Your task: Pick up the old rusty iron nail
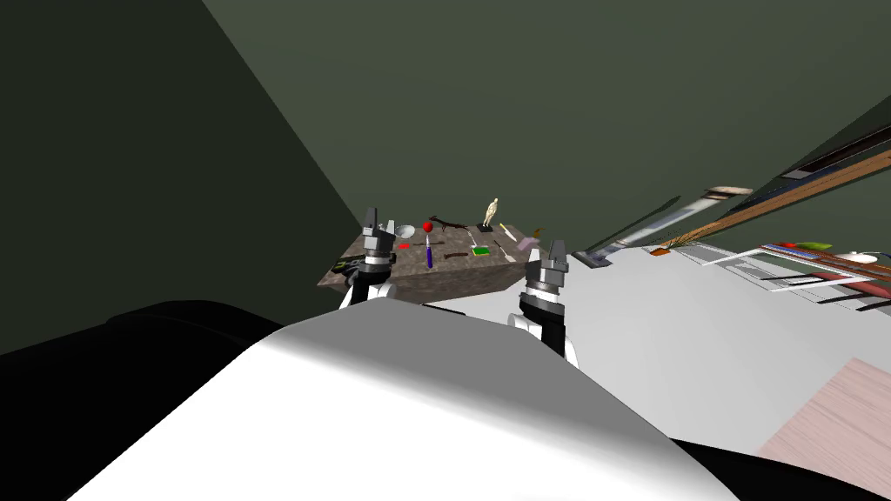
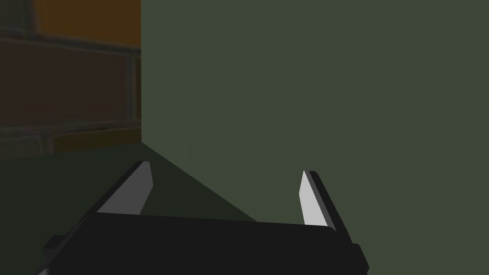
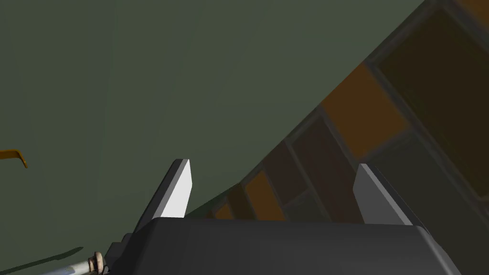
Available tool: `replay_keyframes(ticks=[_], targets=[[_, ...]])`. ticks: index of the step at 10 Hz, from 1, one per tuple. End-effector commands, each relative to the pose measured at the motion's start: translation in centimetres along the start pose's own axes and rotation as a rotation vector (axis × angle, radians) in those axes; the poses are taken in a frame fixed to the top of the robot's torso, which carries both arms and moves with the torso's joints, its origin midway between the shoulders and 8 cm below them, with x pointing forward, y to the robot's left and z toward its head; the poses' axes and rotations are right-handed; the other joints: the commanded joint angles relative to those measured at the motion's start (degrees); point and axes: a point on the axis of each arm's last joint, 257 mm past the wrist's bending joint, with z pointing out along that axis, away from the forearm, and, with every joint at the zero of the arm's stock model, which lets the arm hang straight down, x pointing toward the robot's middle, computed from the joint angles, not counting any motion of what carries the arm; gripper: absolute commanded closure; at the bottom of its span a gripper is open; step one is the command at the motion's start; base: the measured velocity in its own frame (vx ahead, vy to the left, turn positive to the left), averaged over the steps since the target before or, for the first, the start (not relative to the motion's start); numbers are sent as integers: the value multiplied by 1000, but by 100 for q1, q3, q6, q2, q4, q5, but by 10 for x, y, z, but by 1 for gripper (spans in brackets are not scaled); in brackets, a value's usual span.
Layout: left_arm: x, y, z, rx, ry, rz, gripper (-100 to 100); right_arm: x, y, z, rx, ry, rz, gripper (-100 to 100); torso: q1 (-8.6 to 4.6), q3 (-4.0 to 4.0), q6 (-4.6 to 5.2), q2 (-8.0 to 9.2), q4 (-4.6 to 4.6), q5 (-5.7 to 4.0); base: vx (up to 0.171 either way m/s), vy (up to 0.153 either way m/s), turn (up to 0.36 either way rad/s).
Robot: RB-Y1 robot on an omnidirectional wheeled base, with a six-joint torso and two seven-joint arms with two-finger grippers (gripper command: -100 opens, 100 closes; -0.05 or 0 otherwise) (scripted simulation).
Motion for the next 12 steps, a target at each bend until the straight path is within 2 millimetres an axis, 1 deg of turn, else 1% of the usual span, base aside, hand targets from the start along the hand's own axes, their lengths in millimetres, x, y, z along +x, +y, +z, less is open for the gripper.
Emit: replay_keyframes(ticks=[1,4,5,7,8,9,10,11,12], targets=[[0,0,0,0,0,0,0,12,2,5,-24,48,-50,-100,0,0,0,0,0,0,-68,-22,-86],[0,0,0,0,0,0,0,34,5,16,-81,117,-141,-100,-31,31,1,55,12,-7,-157,-62,-102],[0,0,0,0,0,0,0,35,5,15,-82,121,-152,-100,-24,39,1,67,15,-6,-113,-24,-31],[0,0,0,0,0,0,0,54,8,25,-136,164,-217,-100,-10,24,1,41,10,-3,-119,-38,-97],[0,0,0,0,0,0,0,57,8,24,-138,173,-242,-100,-18,30,1,52,11,-4,-110,-41,-37],[0,0,0,0,0,0,0,67,10,30,-168,192,-270,-100,-13,27,0,44,11,-3,-103,-33,-90],[0,0,0,0,0,0,0,69,9,29,-170,200,-292,-100,-12,24,1,42,10,-3,-81,-22,-38],[0,0,0,0,0,0,0,81,11,35,-203,218,-318,-100,-6,21,0,34,8,-2,-102,-33,-76],[0,0,0,0,0,0,0,83,10,34,-205,228,-344,-100,-8,22,0,37,8,-2,-87,-26,-38]])
